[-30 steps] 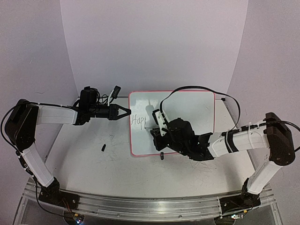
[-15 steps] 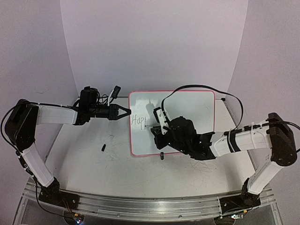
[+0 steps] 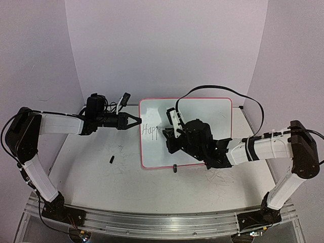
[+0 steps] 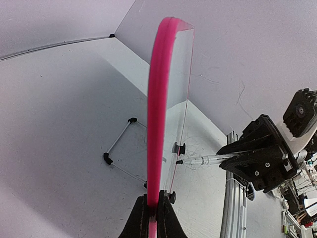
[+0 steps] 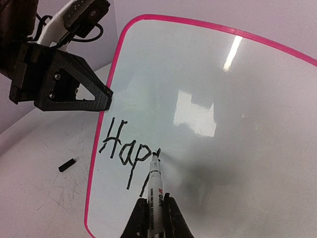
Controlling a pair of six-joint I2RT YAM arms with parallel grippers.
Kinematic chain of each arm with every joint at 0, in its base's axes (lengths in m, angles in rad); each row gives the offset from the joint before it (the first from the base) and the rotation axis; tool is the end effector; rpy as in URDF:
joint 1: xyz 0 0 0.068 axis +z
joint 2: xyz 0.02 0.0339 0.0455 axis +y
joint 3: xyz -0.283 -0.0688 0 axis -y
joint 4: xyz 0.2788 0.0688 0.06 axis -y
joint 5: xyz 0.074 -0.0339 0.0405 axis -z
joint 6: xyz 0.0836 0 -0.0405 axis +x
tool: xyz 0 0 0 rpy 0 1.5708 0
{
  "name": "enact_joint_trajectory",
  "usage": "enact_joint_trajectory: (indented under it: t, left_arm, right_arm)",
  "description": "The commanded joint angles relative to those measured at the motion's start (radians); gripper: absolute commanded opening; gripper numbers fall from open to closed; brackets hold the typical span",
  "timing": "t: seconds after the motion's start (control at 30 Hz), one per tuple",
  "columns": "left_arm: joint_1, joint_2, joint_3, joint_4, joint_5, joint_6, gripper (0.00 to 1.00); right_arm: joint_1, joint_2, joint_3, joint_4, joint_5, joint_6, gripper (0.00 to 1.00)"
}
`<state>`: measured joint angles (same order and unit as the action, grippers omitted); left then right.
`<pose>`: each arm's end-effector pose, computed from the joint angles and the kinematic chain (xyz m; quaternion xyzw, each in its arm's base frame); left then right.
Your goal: Write a sentence on the whiteboard
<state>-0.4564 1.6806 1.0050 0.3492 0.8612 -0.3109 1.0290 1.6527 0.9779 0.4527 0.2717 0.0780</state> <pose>0.3560 -0.2455 0.2261 0.2963 0.7188 -0.5128 0.3642 0.2508 0.3732 0.2342 -0.2791 0.7268 0.2352 0.5819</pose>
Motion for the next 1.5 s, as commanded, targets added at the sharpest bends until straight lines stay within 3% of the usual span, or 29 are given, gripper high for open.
enact_joint_trajectory:
  t: [0.0,0.5,1.0,1.47]
  left_arm:
    - [-0.016,-0.045,-0.004,0.028,0.041,0.006,0.00]
    - [-0.016,-0.045,-0.006,0.028,0.041,0.006,0.00]
    - [-0.016,-0.042,-0.003,0.028,0.045,0.004,0.00]
    - [-0.016,-0.044,-0.005,0.028,0.045,0.003,0.00]
  right_arm:
    - [-0.001,0.026,0.040,0.029,0.031,-0.009,0.00]
    - [-0.001,0.002,0.006,-0.009,0.143,0.006,0.00]
    - [0.003,-0.027,-0.047,-0.040,0.099,0.049,0.00]
    - [0.003,0.049,0.020,-0.020,0.051,0.046,0.00]
